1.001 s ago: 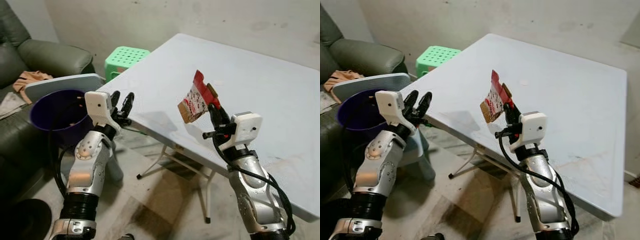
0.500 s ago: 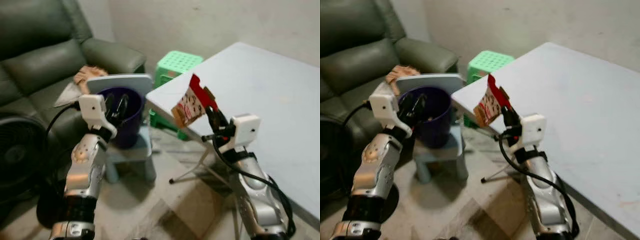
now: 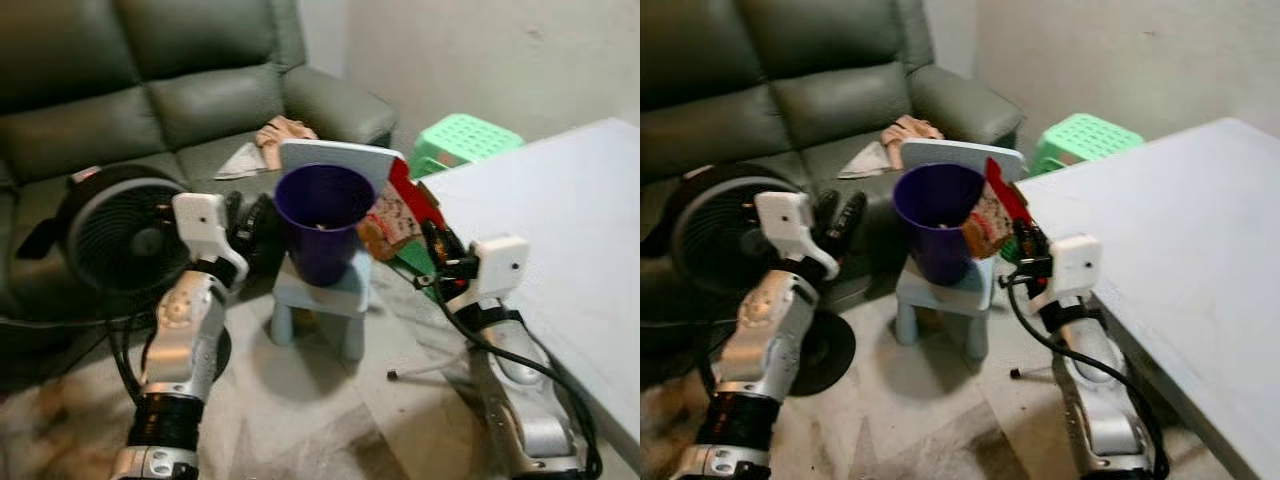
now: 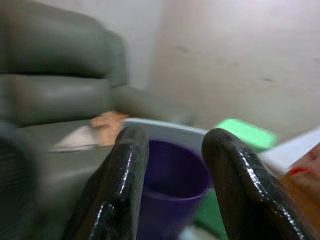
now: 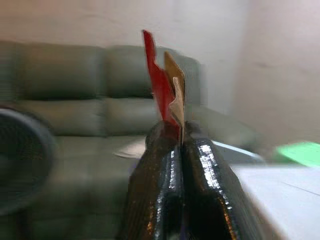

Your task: Picking trash to rubbish bin

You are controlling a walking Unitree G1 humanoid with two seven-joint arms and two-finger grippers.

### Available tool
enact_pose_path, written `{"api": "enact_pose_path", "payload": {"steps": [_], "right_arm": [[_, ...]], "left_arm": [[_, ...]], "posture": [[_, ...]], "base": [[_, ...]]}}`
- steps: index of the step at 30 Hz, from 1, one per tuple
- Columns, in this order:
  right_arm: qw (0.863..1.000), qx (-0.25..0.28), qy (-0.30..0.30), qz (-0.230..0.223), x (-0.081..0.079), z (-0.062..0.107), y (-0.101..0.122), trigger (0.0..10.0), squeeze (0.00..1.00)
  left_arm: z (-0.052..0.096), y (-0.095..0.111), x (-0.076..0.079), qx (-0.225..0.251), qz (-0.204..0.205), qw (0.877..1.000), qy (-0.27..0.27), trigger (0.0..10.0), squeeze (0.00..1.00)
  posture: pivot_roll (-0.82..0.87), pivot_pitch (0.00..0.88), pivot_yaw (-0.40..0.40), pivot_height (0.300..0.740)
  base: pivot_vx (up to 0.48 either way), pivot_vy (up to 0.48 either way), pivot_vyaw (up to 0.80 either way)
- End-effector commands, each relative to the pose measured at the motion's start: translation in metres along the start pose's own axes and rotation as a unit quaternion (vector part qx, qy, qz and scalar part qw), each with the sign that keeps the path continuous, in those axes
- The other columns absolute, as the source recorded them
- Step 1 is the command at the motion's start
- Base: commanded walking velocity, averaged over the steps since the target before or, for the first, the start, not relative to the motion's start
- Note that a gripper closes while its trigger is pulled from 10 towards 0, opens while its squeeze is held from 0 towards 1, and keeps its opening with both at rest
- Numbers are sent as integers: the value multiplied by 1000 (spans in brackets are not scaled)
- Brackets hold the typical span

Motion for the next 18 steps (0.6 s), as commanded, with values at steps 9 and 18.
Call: {"api": "enact_pose_path", "payload": {"steps": [9, 18], "right_arm": [[1000, -8, 8, -3, 2, 1, -1, 10000, 0], [1000, -12, 8, -17, 3, 0, -3, 10000, 0]], "left_arm": [[4, 2, 11, 4, -6, 1000, -13, 10000, 0], [5, -1, 9, -7, -10, 1000, -11, 10000, 0]], "posture": [[-36, 86, -56, 740], [-29, 80, -62, 740]], "base": [[0, 0, 608], [0, 0, 0]]}}
Point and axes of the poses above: a point about 5 cm out from each wrist's last joint towards the gripper, its own z axis pointing back from the gripper into the wrist, its own y axis along the axis of the wrist's last joint, x = y × z, the point moved 6 cm from there along -z, pointing out of the wrist towards the gripper, and after that the axes turned 11 degrees about -z, right-handed, at the moved point
